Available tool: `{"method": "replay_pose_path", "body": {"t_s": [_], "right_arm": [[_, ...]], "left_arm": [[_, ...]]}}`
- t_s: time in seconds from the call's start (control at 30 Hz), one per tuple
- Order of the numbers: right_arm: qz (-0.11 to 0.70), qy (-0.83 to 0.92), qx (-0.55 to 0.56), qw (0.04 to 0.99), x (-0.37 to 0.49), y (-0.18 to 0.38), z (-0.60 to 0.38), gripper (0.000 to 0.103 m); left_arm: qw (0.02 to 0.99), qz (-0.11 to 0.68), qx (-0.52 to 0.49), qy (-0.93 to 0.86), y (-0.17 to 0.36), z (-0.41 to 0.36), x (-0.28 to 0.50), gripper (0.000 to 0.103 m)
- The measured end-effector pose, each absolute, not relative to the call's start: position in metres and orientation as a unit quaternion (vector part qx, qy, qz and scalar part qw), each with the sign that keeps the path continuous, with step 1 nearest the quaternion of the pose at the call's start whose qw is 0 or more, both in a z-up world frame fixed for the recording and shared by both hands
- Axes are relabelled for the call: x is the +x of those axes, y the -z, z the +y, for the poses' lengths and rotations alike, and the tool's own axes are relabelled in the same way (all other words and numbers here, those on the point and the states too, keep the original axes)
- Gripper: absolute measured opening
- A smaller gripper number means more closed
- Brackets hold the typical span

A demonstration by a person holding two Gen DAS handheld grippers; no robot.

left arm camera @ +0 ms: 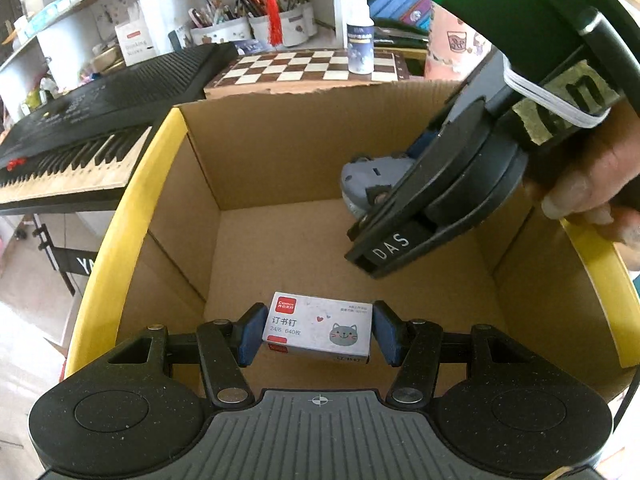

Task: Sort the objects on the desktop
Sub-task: 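Lower both held items into the yellow box and open both tools, then lift both tools out of the yellow box and back toward the toys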

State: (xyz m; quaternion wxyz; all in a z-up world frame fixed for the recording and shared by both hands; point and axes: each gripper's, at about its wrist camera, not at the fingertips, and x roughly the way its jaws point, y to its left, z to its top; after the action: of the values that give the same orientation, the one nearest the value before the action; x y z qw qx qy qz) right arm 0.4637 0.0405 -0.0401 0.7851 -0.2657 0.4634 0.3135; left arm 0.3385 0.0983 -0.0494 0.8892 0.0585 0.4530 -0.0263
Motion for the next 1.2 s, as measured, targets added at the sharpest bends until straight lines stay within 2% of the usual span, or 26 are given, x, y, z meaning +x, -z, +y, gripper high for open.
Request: {"method": "replay_pose_path", "body": {"t_s": [0.3,0.43,0.57,0.93,1.2], "right_arm": [[0.460,-0.311,-0.265,0.788,0.464,0.039,0.042,0.058],[0.437,-0.315,-0.241,0.807,0.460,0.030,0.036,0.066],[0.414,-0.315,-0.212,0.828,0.449,0.011,0.025,0.067],[0.317,-0.278,-0.118,0.899,0.374,-0.064,-0.034,0.067],[0.278,-0.219,-0.035,0.935,0.312,-0.080,-0.073,0.067]], "left_arm": [[0.894,0.443,0.054,0.019,0.048,0.099,0.337,0.059],[0.909,0.414,0.055,0.011,0.039,0.099,0.327,0.062],[0.925,0.376,0.052,0.002,0.020,0.101,0.312,0.062],[0.955,0.293,0.038,-0.035,-0.032,0.118,0.252,0.064],[0.962,0.266,0.014,-0.055,-0.047,0.136,0.202,0.065]]}}
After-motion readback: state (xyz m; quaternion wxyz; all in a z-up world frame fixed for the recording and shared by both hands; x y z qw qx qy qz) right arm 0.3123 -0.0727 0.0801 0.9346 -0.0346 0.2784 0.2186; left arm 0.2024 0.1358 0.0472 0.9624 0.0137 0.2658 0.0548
